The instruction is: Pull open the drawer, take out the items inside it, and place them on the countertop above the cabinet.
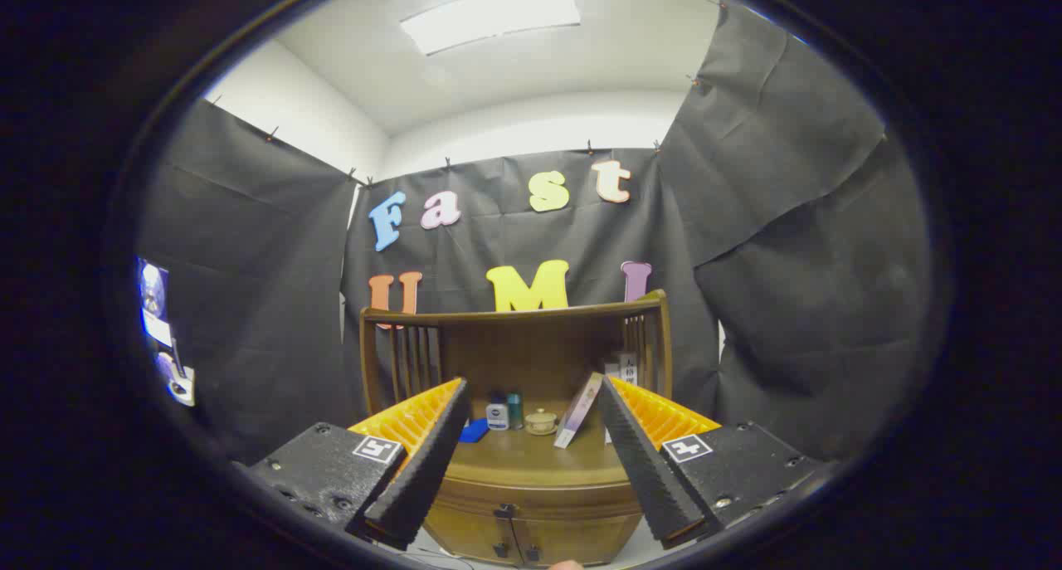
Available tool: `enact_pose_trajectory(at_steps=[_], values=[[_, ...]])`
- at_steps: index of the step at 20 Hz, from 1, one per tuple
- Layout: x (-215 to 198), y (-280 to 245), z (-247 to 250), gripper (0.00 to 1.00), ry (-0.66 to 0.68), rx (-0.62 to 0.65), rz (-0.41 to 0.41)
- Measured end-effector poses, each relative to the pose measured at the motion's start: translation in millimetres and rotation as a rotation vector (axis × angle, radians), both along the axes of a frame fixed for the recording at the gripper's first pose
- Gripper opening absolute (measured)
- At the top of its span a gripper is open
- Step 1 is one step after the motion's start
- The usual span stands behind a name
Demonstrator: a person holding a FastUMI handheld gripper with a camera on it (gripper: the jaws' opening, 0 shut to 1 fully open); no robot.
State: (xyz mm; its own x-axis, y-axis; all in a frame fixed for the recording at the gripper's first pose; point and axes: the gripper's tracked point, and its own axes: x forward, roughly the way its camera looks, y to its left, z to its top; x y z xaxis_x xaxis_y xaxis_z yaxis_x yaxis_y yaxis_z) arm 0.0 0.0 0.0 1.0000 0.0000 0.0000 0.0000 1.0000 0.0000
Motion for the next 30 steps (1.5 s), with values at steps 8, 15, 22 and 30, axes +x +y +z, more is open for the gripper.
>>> enact_pose_trajectory(at_steps=[8, 15, 22, 30], values=[[-7.0, 0.2, 7.1, 0.99, -0.017, -0.025, -0.016], [-2.2, -1.3, 0.9, 0.99, -0.002, -0.005, -0.017], [15.1, 9.6, -26.0, 0.99, -0.058, -0.009, -0.007], [61.6, 32.4, -125.5, 0.99, 0.011, 0.001, 0.023]])
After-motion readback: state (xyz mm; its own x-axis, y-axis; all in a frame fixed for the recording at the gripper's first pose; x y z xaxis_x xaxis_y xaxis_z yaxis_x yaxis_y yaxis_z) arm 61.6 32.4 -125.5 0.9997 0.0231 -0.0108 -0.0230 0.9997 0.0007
